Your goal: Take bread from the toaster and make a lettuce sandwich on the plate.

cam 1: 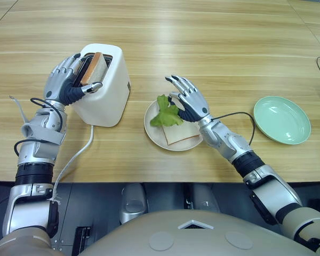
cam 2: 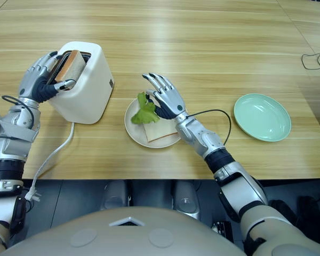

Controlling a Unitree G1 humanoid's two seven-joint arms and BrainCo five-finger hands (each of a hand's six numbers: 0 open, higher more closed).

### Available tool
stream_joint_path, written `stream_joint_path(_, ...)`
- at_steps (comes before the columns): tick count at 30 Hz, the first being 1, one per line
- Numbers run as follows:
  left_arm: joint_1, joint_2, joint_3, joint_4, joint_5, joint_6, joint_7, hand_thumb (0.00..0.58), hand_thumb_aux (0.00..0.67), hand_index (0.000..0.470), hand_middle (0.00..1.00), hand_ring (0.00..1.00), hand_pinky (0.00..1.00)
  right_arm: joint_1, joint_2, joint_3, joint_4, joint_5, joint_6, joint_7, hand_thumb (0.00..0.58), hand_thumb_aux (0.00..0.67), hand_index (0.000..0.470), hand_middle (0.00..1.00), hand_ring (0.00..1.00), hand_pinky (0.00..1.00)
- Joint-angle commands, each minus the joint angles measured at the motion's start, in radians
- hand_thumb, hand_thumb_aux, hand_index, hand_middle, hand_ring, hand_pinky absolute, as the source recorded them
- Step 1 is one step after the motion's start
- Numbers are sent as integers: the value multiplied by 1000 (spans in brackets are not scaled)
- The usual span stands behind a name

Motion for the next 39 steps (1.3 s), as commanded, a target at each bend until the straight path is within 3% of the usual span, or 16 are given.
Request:
stream_joint_path(1,-2,15,-38,24,3,13,-19,0,0,0,0,0,0,24,-23,37,95,-25,-1,-27,580,670,460,0,0,0)
stream_joint_path(16,-25,13,-62,51,-38,2,-7,0,0,0,0,0,0,61,-105,20,114,7,-4,-80,580,670,460,0,0,0)
stream_joint_path(17,-30,12,-63,56,-44,-2,-5,313,215,148,0,0,0,69,-112,13,99,12,-3,-84,580,670,460,0,0,0)
stream_joint_path(18,-34,11,-64,60,-48,-5,-3,468,376,258,0,0,0,78,-119,6,84,16,-1,-88,580,670,460,0,0,0)
stream_joint_path(19,-38,9,-65,64,-54,-9,-1,468,376,258,0,0,0,87,-125,-1,65,20,1,-90,580,670,460,0,0,0)
stream_joint_path(20,-40,7,-64,67,-60,-13,1,511,439,301,0,0,0,95,-131,-7,47,24,1,-87,580,670,460,0,0,0)
stream_joint_path(21,-42,6,-63,69,-66,-17,3,550,518,355,0,0,0,103,-136,-13,29,28,1,-82,580,670,460,0,0,0)
stream_joint_path(22,-43,5,-62,72,-71,-21,6,580,670,460,0,0,0,111,-141,-17,14,32,-2,-75,580,670,460,0,0,0)
stream_joint_path(27,-50,6,-60,80,-91,-31,17,580,670,460,0,0,0,156,-171,-43,-66,62,-24,-50,580,670,460,0,0,0)
stream_joint_path(28,-50,6,-60,80,-95,-34,19,580,670,460,0,0,0,162,-174,-51,-77,64,-23,-51,220,142,97,0,0,0)
stream_joint_path(29,-50,6,-59,78,-100,-39,21,580,670,460,0,0,0,167,-176,-60,-85,68,-24,-50,220,142,97,0,0,0)
stream_joint_path(30,-50,5,-56,75,-107,-44,22,580,670,460,0,0,0,171,-177,-69,-91,73,-25,-51,0,0,0,0,0,0)
stream_joint_path(39,-72,-14,-4,47,-205,-87,44,580,670,460,0,0,0,184,-170,-112,-128,84,-29,-61,0,0,0,0,0,0)
